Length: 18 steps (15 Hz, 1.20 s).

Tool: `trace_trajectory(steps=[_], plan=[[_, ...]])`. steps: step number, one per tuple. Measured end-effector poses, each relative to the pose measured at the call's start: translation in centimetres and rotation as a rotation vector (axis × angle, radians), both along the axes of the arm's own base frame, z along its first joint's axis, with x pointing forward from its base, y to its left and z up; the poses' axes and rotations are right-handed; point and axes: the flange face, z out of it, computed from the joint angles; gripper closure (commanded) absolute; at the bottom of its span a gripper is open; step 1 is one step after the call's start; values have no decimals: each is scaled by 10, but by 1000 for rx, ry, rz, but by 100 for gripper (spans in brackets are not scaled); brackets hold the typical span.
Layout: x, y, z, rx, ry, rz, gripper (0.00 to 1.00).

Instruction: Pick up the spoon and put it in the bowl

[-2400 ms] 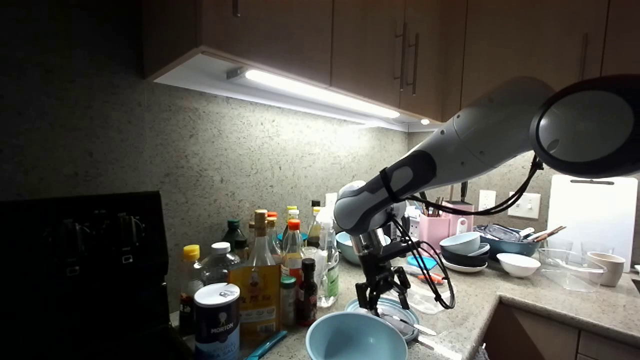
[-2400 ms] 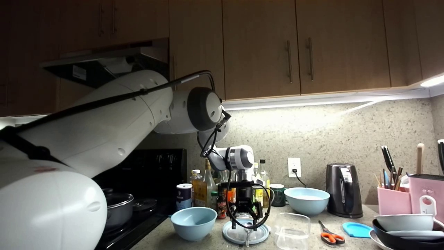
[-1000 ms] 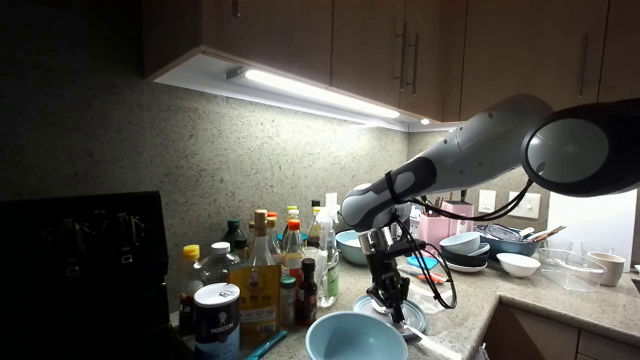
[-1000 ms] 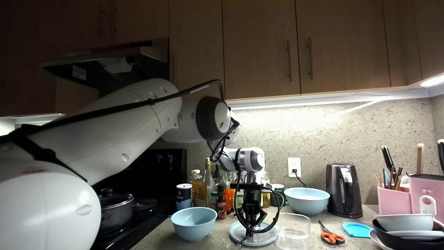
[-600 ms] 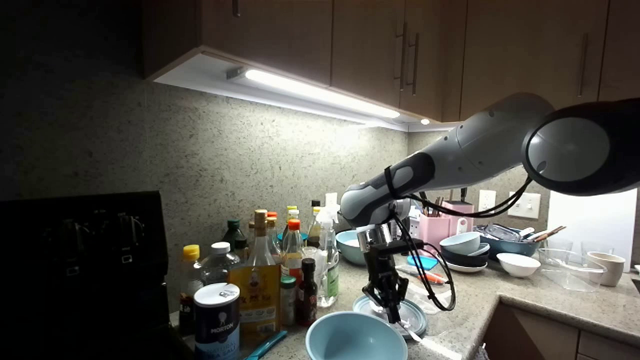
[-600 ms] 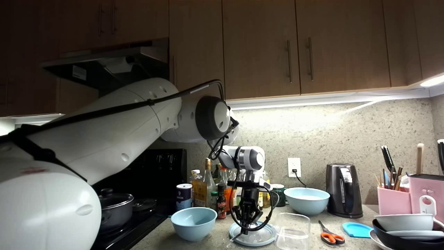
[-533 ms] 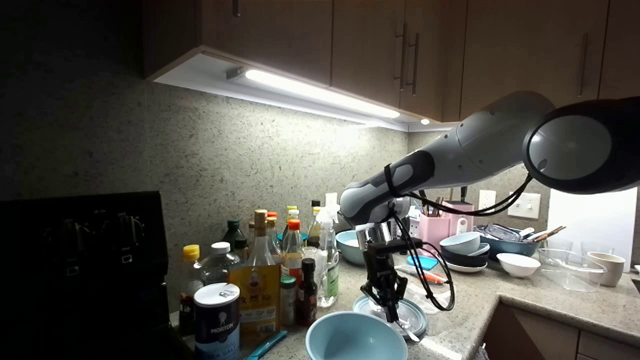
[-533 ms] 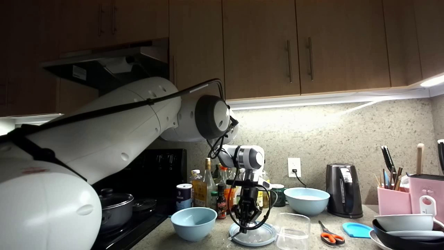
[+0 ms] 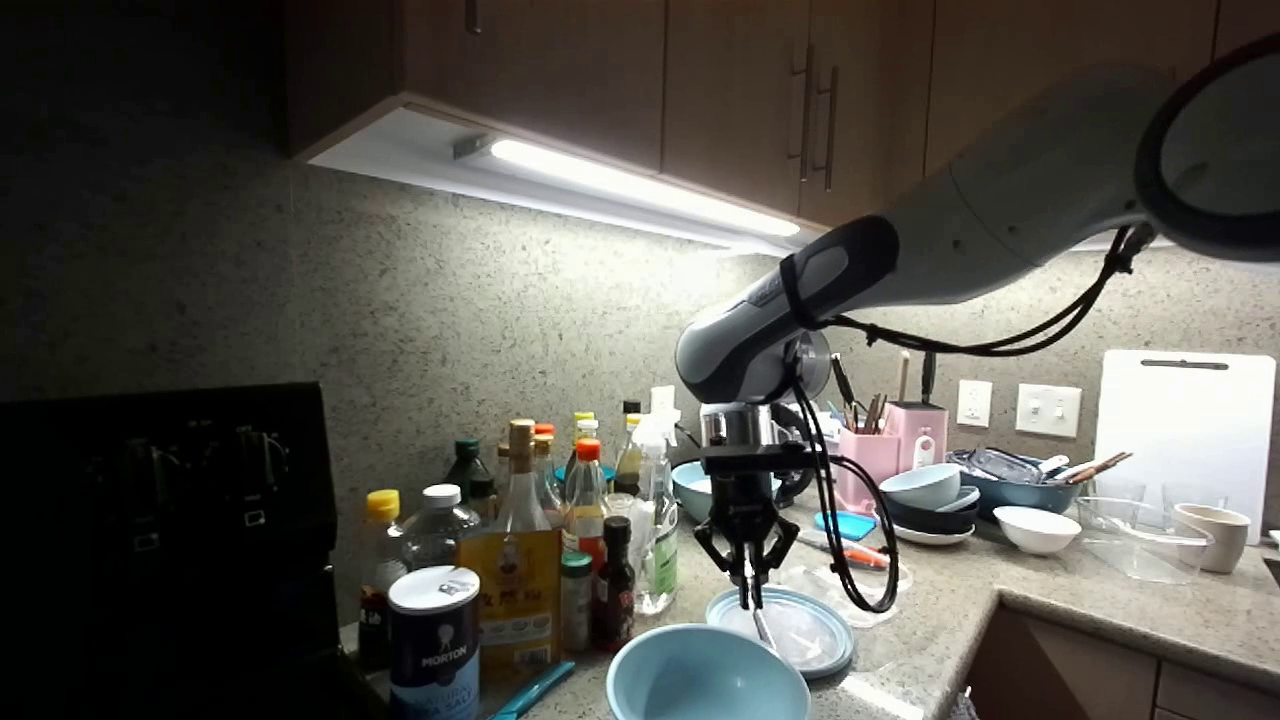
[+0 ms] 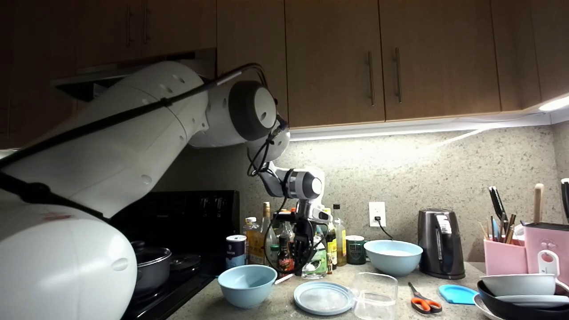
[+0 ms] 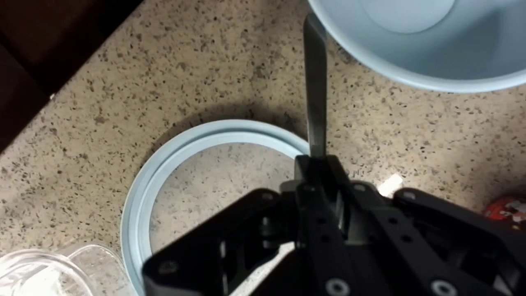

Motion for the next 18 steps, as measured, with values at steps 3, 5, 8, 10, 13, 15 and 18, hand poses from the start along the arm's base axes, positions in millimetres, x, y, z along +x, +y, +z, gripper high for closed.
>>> trace_trajectory(steps=[3, 5, 8, 10, 13, 15, 18], plan=[[-17, 4, 16, -26, -72, -86, 93], [-27, 3, 25, -34, -127, -139, 92], [-34, -3, 38, -34, -255, -234, 92], [-35, -8, 48, -35, -353, -296, 92], [-34, -14, 61, -54, -495, -385, 93], [-37, -15, 67, -92, -574, -440, 93], [-48, -7, 65, -155, -593, -486, 92]])
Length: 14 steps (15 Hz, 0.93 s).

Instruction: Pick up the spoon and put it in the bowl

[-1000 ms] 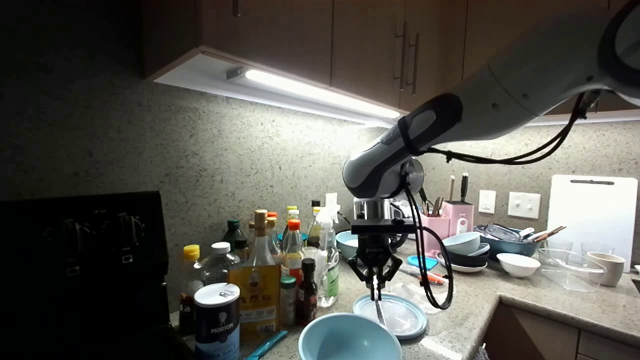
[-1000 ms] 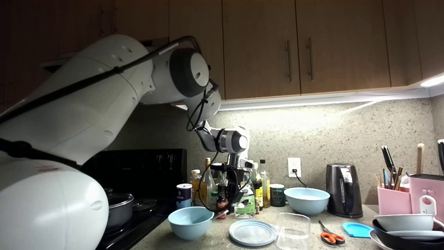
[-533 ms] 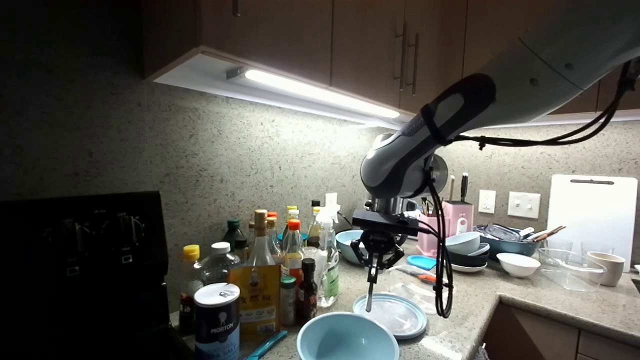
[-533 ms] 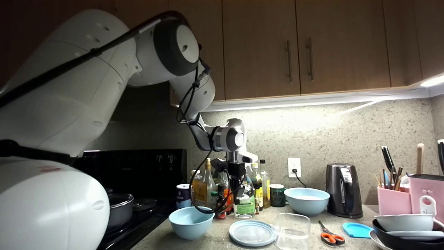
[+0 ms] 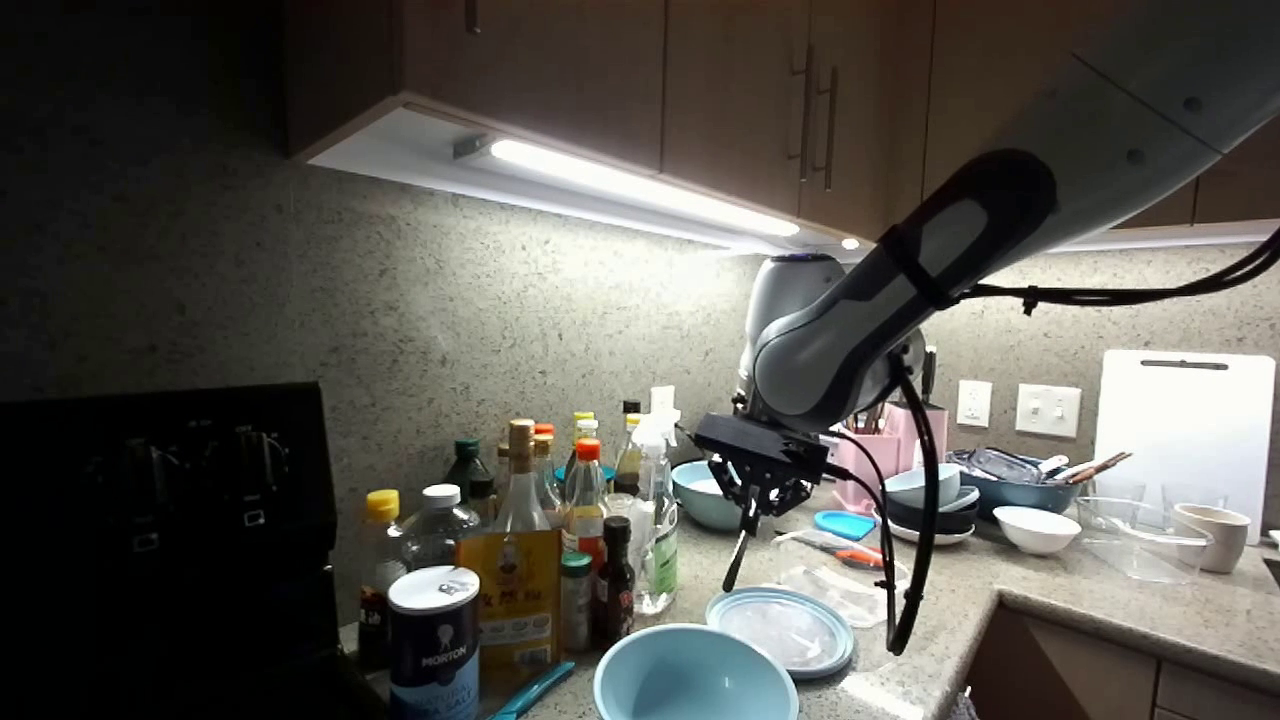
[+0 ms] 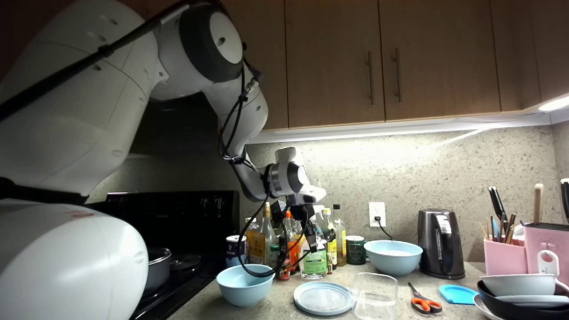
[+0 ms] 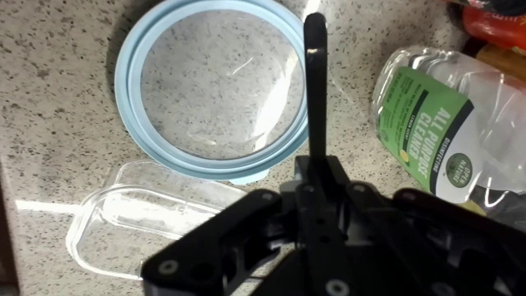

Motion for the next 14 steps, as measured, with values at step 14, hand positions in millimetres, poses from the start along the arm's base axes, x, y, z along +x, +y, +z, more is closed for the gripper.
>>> trace_trajectory(steps=[14], plan=[[-78, 59, 32, 31, 166, 108, 92]])
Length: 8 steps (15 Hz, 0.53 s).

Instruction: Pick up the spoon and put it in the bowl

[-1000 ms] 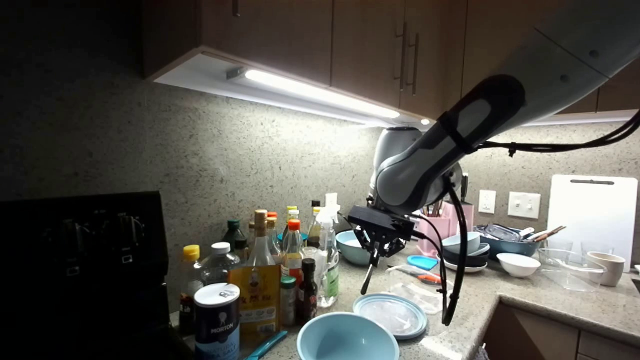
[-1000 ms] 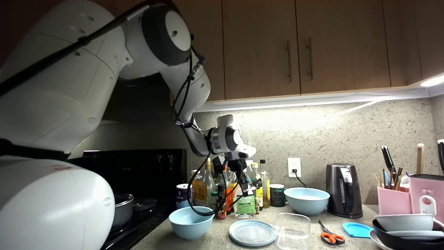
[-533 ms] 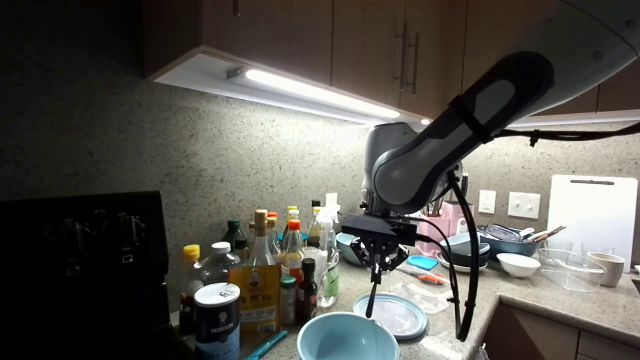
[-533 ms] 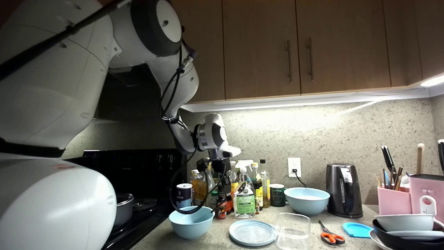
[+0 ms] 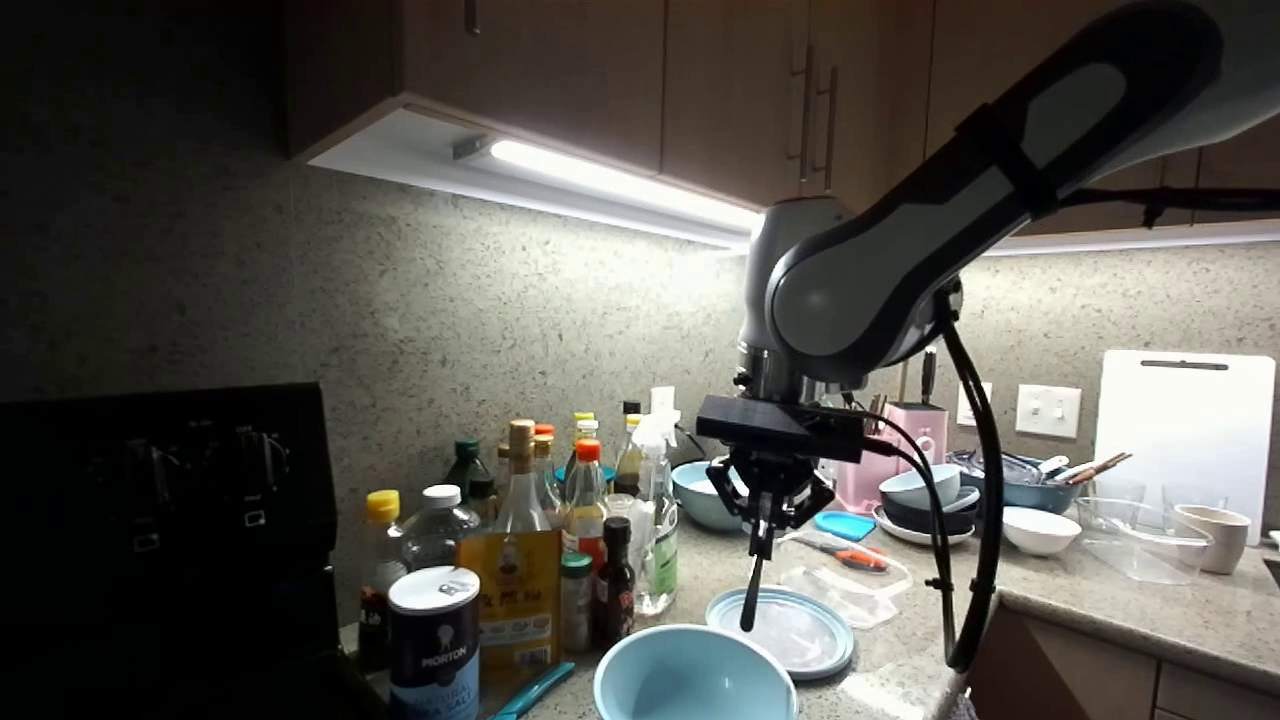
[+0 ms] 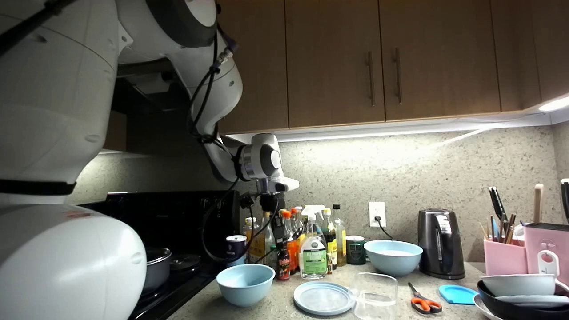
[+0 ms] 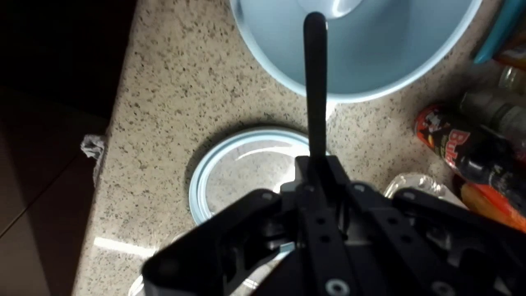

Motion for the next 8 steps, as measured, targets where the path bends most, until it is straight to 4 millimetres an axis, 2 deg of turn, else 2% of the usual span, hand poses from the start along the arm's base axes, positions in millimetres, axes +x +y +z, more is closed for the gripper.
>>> trace_trajectory(steps=[6, 8], plan=[[-24, 39, -22, 132, 219, 221, 93], [-26, 44, -24, 146, 253, 270, 90]])
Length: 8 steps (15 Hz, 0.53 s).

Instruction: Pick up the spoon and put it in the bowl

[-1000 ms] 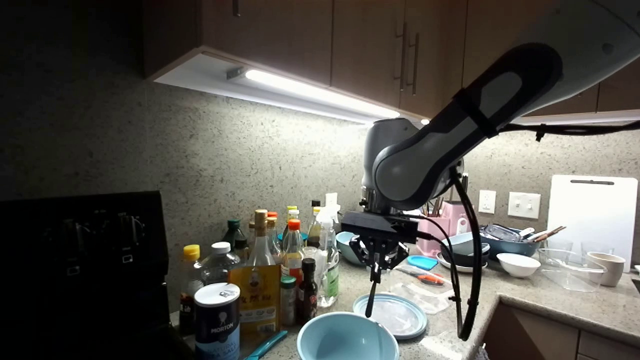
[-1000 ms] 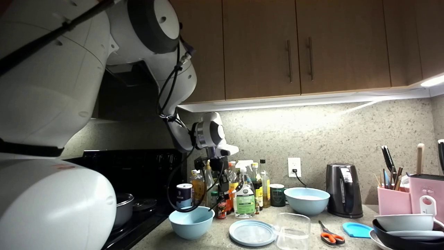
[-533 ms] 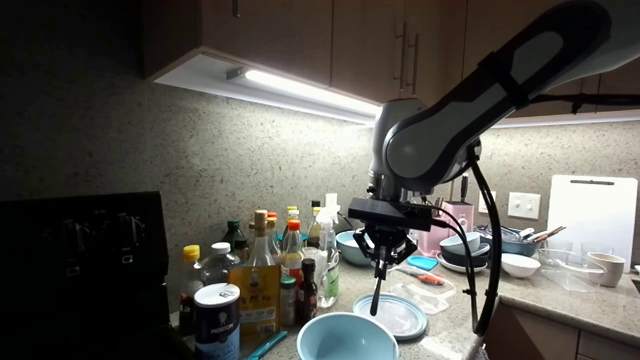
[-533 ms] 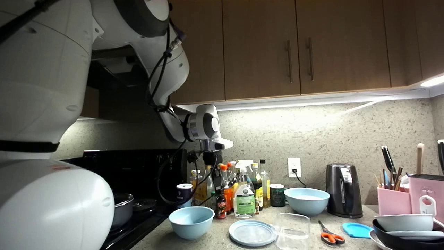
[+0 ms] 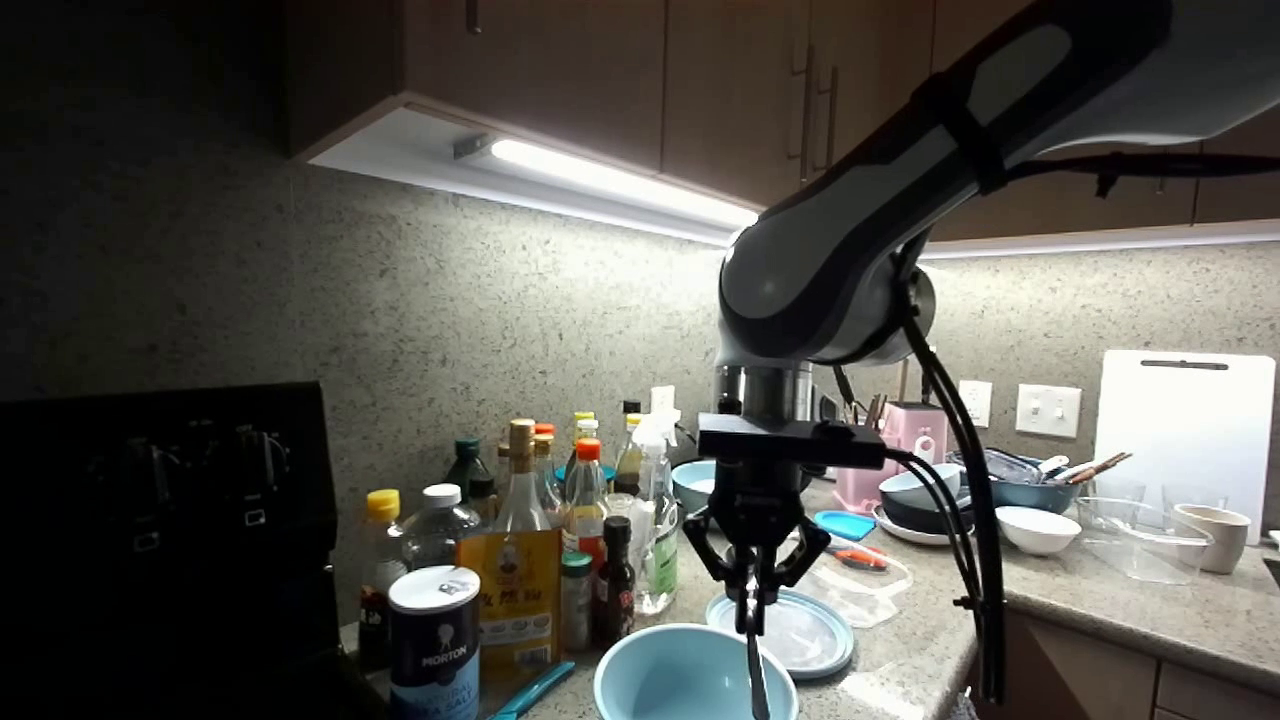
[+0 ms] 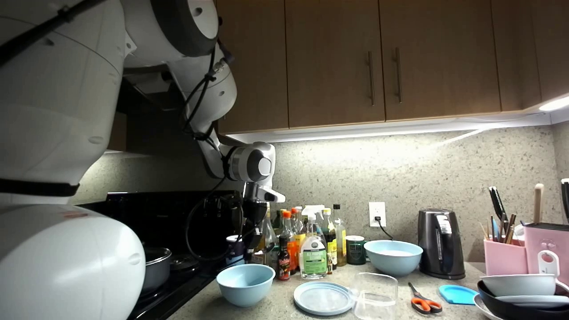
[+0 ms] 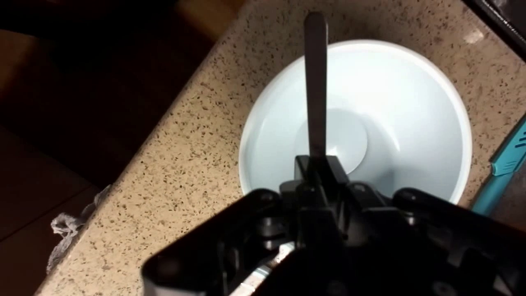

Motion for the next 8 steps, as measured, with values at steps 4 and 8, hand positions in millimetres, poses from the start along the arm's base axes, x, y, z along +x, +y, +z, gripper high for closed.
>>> trace_trajectory(steps=[4, 8], plan=[[0, 0, -1, 0, 0, -1, 92], [-5, 8, -10, 1, 47, 97, 92]])
